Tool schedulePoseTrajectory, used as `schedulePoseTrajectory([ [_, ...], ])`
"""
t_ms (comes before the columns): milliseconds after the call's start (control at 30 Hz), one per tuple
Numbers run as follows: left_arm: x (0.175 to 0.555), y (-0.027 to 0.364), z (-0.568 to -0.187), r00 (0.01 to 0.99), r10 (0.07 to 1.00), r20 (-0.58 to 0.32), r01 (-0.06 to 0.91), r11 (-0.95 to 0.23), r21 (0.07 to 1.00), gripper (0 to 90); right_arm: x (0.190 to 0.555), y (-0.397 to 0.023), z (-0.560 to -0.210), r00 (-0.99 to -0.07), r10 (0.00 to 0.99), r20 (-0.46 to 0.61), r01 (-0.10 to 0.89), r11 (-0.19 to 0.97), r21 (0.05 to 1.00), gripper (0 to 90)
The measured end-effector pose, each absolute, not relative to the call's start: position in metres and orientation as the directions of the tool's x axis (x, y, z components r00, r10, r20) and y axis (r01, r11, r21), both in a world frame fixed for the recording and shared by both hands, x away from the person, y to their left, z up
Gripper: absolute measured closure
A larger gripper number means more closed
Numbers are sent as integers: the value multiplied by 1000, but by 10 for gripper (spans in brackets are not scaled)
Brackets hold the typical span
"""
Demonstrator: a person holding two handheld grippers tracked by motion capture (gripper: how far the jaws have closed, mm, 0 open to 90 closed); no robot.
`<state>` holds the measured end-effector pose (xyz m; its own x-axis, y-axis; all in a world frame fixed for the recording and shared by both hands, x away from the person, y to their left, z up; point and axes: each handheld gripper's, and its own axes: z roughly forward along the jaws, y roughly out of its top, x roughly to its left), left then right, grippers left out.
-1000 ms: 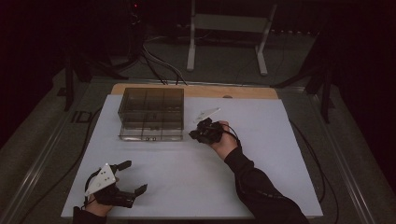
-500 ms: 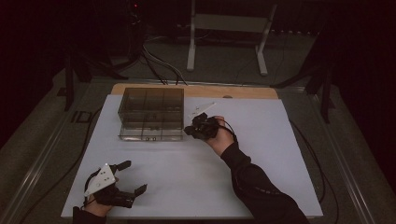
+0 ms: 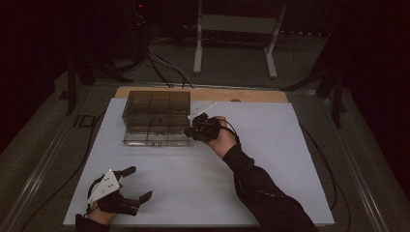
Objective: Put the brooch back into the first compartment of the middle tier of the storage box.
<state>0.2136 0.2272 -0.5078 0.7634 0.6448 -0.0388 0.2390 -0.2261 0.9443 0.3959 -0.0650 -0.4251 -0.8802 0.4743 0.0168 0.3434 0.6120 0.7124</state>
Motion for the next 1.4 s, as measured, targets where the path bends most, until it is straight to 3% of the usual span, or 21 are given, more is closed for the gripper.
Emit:
schedulePoseTrajectory([
  [1400,213,228,-507,767,640,-44,237,-218,947,3,401,12,-405,-926,377,14,270,639,720,852],
])
